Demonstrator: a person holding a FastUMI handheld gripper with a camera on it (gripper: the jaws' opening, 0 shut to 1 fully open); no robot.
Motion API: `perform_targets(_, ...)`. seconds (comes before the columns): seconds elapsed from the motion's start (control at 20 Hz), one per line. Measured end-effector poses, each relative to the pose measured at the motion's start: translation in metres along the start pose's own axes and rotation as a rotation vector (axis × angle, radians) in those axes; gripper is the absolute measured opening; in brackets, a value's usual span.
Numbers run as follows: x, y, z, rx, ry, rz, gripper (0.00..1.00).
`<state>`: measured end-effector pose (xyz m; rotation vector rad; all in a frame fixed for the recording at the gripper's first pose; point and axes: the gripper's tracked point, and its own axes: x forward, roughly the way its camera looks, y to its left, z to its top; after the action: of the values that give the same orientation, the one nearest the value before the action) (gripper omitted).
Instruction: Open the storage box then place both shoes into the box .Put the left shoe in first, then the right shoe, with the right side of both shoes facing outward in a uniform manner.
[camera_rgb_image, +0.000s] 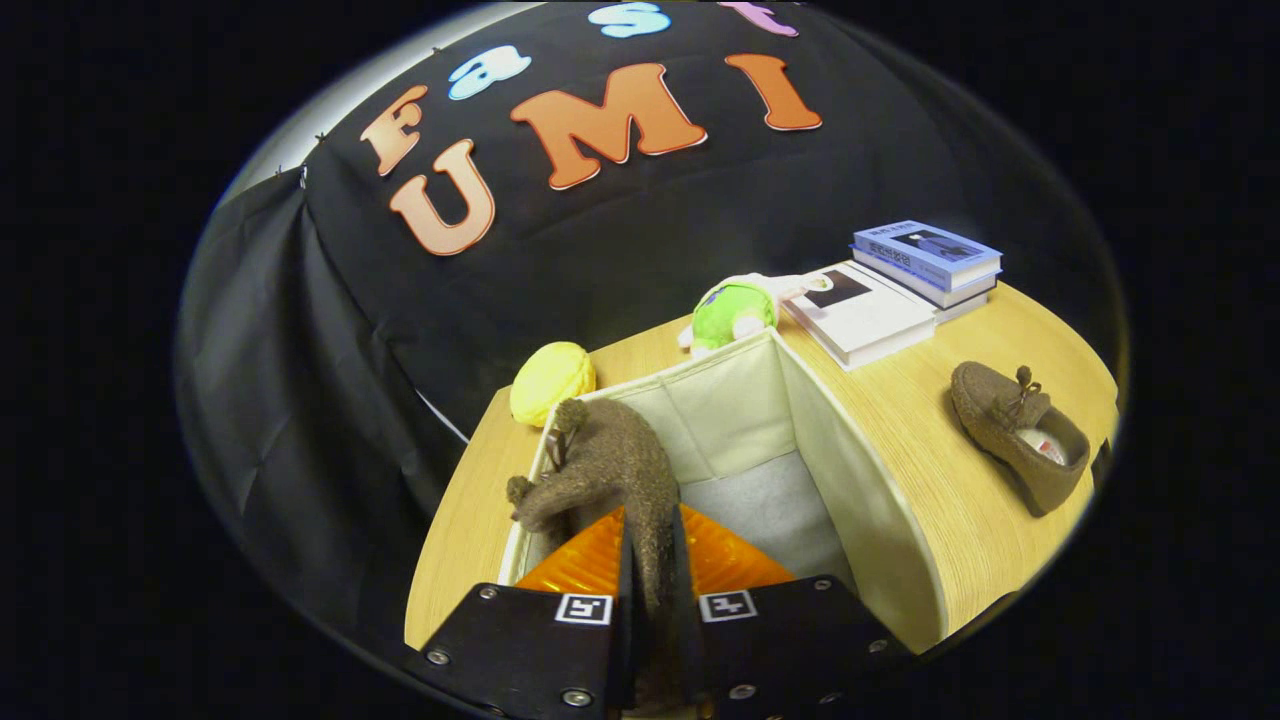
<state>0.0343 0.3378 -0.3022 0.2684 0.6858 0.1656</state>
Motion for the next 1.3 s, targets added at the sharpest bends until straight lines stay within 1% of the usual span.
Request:
perform_targets(0.05,-0.003,0.002,0.003,-0.001,-0.008,0.014,0.31)
perform_targets(0.1,-0.007,0.005,0.006,-0.006,-0.012,0.023,0.4)
perform_targets(0.2,-0.012,0.001,0.009,-0.038,-0.023,0.022,0.68)
perform_targets(0.25,-0.015,-0.003,0.011,-0.053,-0.03,0.015,0.85)
perform_targets(0.35,-0.02,-0.008,0.017,-0.069,-0.047,0.016,0.99)
perform_targets(0.55,-0.033,-0.027,0.031,-0.093,-0.065,0.029,0.98)
perform_targets(0.65,-0.041,-0.045,0.042,-0.092,-0.083,0.018,0.98)
perform_targets(1.05,-0.064,-0.143,0.067,-0.1,-0.13,-0.073,0.99)
perform_targets(1.3,-0.075,-0.214,0.069,-0.085,-0.134,-0.155,0.98)
